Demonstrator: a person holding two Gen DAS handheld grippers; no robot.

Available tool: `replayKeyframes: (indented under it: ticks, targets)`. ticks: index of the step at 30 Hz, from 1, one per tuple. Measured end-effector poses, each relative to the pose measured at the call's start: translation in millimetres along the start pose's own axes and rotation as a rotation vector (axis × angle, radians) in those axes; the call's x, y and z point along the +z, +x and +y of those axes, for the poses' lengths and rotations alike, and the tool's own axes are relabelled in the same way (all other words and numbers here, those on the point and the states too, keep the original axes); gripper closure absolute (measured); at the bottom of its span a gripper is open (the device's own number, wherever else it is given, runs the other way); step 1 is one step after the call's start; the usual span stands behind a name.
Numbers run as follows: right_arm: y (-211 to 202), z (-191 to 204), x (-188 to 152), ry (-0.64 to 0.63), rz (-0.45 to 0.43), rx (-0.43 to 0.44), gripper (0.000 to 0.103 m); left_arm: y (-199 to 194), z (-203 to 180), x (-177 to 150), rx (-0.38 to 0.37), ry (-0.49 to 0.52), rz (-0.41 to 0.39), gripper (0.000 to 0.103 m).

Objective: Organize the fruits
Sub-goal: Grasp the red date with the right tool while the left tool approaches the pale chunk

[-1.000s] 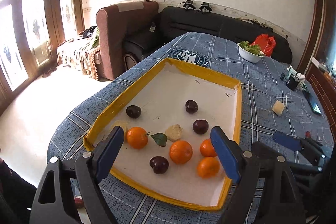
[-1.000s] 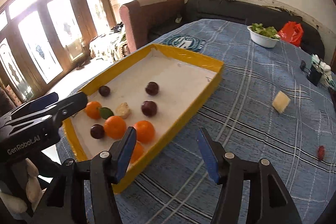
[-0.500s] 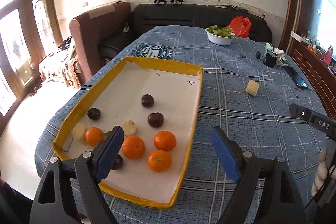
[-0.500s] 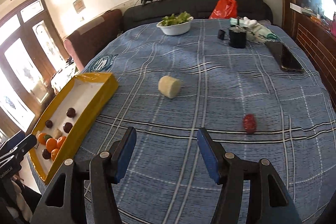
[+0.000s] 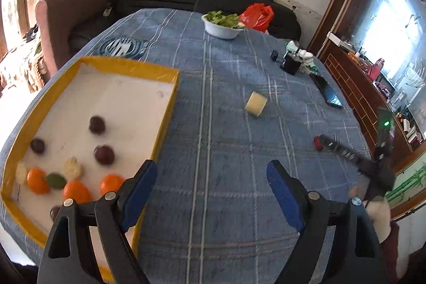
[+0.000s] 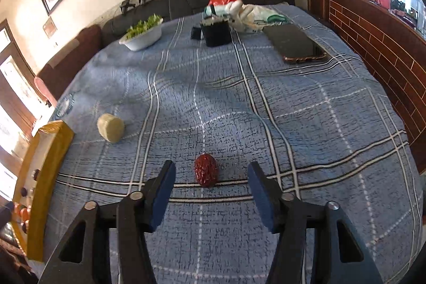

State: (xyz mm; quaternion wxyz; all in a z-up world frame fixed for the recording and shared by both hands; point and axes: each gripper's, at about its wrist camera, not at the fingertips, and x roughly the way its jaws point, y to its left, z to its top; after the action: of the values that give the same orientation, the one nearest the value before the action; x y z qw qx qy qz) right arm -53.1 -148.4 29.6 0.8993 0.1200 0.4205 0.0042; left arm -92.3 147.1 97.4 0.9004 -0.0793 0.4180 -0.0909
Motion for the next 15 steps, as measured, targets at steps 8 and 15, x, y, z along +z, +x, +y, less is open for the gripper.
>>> replayKeyframes:
  ticks: [8, 15]
  targets:
    - [23, 5, -4, -0.053, 0.005, -0.034, 0.081, 83, -46, 45, 0.004, 0.093, 0.044, 0.019]
    - [20, 4, -2, -0.036, -0.003, 0.0, 0.081, 149, -73, 64, 0.079, 0.16, 0.076, 0.019]
